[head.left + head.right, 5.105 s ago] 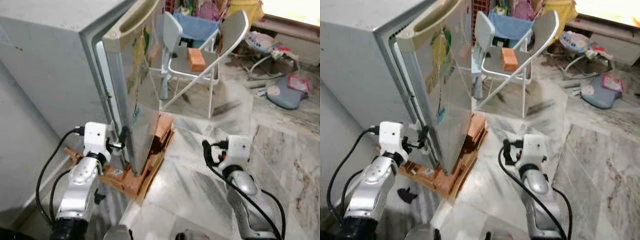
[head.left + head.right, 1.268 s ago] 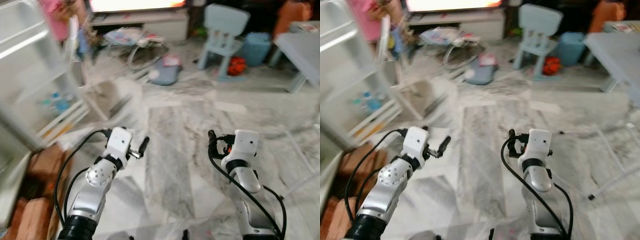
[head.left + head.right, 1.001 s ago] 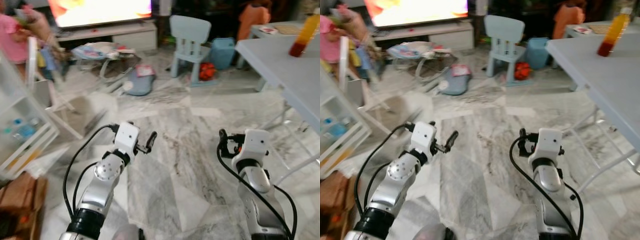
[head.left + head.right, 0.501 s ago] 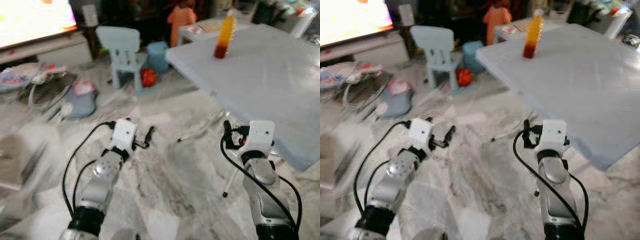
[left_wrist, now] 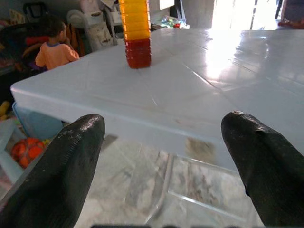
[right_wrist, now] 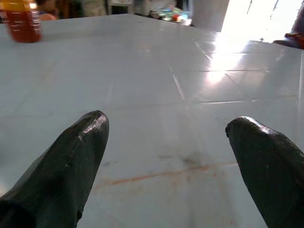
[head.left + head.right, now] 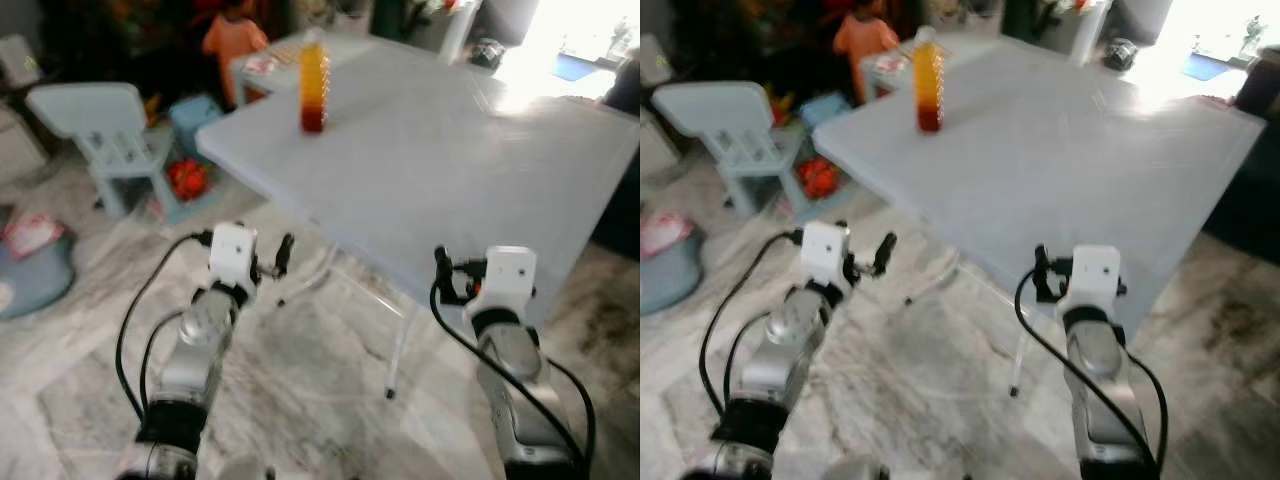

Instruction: Restocking fridge

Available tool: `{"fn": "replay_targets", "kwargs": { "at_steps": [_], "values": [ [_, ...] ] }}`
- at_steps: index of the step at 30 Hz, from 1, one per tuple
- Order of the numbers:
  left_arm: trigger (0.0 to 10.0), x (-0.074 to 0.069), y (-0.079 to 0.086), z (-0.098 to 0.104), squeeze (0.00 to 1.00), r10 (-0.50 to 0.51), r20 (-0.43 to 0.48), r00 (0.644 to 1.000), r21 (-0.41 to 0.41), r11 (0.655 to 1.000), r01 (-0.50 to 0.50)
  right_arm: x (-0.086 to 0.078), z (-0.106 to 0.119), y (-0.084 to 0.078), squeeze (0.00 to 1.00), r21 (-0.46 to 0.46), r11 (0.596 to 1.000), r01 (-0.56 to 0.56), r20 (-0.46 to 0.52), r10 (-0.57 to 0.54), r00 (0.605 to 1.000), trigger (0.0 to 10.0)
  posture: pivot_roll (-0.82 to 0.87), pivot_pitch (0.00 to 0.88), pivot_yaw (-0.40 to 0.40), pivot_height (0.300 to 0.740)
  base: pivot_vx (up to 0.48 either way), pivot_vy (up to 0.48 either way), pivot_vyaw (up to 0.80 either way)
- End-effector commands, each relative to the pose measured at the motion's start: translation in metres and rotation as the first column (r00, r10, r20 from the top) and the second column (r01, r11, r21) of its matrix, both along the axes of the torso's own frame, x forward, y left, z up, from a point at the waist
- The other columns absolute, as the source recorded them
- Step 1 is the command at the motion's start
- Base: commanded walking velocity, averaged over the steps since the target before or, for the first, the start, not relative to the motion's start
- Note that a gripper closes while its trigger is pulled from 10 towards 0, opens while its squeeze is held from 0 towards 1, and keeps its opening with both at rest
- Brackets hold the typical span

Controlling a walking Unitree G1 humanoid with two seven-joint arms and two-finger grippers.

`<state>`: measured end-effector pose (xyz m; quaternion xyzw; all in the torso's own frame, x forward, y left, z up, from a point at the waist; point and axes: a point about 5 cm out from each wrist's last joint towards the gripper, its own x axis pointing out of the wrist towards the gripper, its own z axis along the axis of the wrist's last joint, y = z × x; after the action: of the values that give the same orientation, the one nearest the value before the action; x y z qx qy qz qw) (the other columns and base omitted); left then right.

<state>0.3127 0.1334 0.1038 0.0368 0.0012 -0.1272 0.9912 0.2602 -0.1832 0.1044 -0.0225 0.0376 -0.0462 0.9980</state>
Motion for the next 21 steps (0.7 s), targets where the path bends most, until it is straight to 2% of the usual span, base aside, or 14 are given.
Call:
{"fn": "replay_targets", "kwargs": {
  "at_steps": [1,14,21],
  "values": [
    [10.0,-0.001,0.0124,-0.0074,0.0,0.04,-0.03,0.999,0.0,0.999,-0.04,-0.0016,0.0009,0.0076,0.0,0.015,0.999,-0.033,0.007,0.033,0.999,10.0,0.02,0.032,-0.001,0.74,0.0,0.461,0.0],
    [10.0,-0.0015,0.0117,-0.0002,0.0,0.03,0.038,0.999,0.049,0.998,-0.032,-0.0039,0.0013,0.0146,0.0,0.007,0.998,-0.066,0.017,0.066,0.998,10.0,0.03,0.032,-0.002,0.74,0.0,0.464,0.0],
    [10.0,-0.0019,0.0051,-0.0024,0.0,0.016,0.032,0.999,0.035,0.999,-0.017,-0.0047,0.0021,0.0137,0.0,0.005,0.998,-0.062,0.021,0.061,0.998,10.0,0.02,0.031,-0.005,0.74,0.269,0.398,0.0]
  ]
}}
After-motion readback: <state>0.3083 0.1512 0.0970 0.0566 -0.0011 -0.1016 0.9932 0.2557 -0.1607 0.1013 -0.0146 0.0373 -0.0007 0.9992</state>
